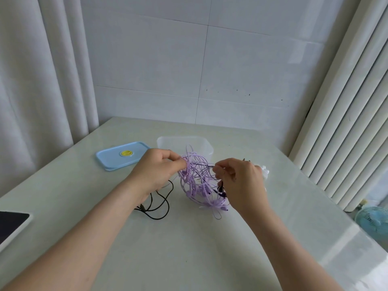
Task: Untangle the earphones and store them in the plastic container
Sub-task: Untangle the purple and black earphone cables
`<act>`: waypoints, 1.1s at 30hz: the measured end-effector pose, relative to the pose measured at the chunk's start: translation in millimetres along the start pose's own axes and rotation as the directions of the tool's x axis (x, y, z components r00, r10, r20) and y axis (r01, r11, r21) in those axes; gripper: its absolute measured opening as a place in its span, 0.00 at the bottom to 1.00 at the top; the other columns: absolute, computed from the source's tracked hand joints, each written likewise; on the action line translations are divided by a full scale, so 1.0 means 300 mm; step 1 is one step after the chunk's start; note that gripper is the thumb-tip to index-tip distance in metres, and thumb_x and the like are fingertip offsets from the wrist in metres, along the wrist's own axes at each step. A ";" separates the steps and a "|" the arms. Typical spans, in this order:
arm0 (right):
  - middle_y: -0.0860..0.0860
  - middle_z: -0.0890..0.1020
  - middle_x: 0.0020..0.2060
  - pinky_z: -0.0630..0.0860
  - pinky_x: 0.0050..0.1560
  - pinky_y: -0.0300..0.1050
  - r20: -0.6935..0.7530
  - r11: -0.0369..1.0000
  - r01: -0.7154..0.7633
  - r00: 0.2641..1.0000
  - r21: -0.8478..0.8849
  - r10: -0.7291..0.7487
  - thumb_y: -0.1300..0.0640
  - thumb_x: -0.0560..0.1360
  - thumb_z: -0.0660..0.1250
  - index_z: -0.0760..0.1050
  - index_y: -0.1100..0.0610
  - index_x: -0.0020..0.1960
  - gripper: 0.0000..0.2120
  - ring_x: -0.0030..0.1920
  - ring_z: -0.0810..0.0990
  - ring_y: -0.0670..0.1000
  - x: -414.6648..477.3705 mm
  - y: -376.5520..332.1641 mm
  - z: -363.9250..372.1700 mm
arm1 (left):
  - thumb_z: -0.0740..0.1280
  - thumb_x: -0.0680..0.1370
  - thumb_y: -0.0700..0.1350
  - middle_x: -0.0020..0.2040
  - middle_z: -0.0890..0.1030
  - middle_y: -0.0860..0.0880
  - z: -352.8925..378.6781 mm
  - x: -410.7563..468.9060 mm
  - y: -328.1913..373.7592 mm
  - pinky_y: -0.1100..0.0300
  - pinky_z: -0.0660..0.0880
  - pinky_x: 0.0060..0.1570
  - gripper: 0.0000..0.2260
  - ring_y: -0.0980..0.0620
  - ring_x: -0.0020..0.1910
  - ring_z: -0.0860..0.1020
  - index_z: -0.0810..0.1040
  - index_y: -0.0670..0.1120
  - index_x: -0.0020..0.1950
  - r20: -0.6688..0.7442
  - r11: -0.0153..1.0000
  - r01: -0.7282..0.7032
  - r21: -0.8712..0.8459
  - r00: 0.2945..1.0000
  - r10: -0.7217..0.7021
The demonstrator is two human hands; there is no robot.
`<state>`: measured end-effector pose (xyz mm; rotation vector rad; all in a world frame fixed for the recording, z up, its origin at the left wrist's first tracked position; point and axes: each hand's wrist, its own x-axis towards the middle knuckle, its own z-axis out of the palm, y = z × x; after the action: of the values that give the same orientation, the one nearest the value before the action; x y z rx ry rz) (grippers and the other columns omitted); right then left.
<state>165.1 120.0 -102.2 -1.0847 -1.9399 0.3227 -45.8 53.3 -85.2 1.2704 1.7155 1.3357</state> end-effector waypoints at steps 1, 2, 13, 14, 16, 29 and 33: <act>0.44 0.86 0.31 0.74 0.43 0.31 -0.010 1.000 0.007 1.000 -0.013 -0.007 0.59 0.79 0.74 0.86 0.54 0.45 0.05 0.33 0.84 0.43 0.000 -0.002 -0.002 | 0.74 0.78 0.49 0.23 0.69 0.60 0.000 0.001 -0.003 0.64 0.61 0.24 0.05 0.58 0.21 0.65 0.85 0.48 0.46 -0.022 1.000 -0.019 0.022 1.000 0.020; 0.44 0.86 0.30 0.70 0.43 0.27 -0.014 1.000 0.011 1.000 -0.029 -0.011 0.58 0.79 0.74 0.86 0.53 0.44 0.05 0.33 0.83 0.43 0.001 -0.004 -0.004 | 0.75 0.78 0.50 0.25 0.74 0.61 0.001 0.002 -0.006 0.64 0.63 0.25 0.05 0.60 0.22 0.69 0.86 0.49 0.47 -0.038 0.998 -0.038 0.053 0.998 0.040; 0.48 0.82 0.26 0.68 0.29 0.35 0.156 0.963 -0.239 0.963 0.128 0.219 0.47 0.83 0.66 0.82 0.51 0.44 0.13 0.26 0.79 0.43 -0.001 -0.026 -0.021 | 0.77 0.77 0.52 0.36 0.85 0.55 0.001 0.028 -0.051 0.59 0.76 0.38 0.06 0.56 0.39 0.84 0.86 0.53 0.42 -0.164 0.949 -0.119 0.291 0.971 0.172; 0.48 0.82 0.27 0.69 0.28 0.35 0.160 0.955 -0.252 0.961 0.156 0.227 0.47 0.82 0.68 0.82 0.50 0.44 0.11 0.26 0.79 0.44 -0.005 -0.033 -0.023 | 0.76 0.78 0.51 0.33 0.83 0.57 0.005 0.028 -0.053 0.64 0.72 0.35 0.06 0.62 0.35 0.81 0.85 0.52 0.42 -0.174 0.939 -0.133 0.317 0.965 0.196; 0.47 0.81 0.28 0.70 0.28 0.35 0.163 0.942 -0.263 0.959 0.206 0.232 0.48 0.79 0.73 0.83 0.49 0.45 0.07 0.26 0.78 0.44 -0.010 -0.040 -0.023 | 0.74 0.79 0.49 0.29 0.80 0.58 0.012 0.029 -0.054 0.71 0.66 0.30 0.06 0.64 0.30 0.77 0.84 0.51 0.43 -0.175 0.917 -0.159 0.366 0.956 0.236; 0.44 0.88 0.40 0.77 0.39 0.36 0.153 0.881 -0.350 0.936 0.319 0.316 0.63 0.78 0.70 0.86 0.49 0.53 0.11 0.40 0.85 0.50 0.000 -0.003 -0.009 | 0.61 0.86 0.46 0.47 0.82 0.47 0.013 0.050 -0.071 0.52 0.72 0.44 0.08 0.43 0.47 0.79 0.79 0.44 0.56 -0.224 0.907 -0.089 0.412 0.955 0.196; 0.45 0.89 0.39 0.66 0.26 0.33 0.148 0.867 -0.363 0.931 0.340 0.332 0.63 0.81 0.68 0.83 0.48 0.57 0.13 0.27 0.72 0.45 0.005 0.005 -0.007 | 0.59 0.87 0.44 0.44 0.81 0.46 0.011 0.047 -0.075 0.51 0.69 0.41 0.11 0.42 0.44 0.77 0.78 0.43 0.52 -0.208 0.884 -0.104 0.456 0.953 0.219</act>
<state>167.3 121.8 -100.9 -1.1799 -1.6566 0.9050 -54.9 67.1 -106.4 1.5758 2.2279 1.2903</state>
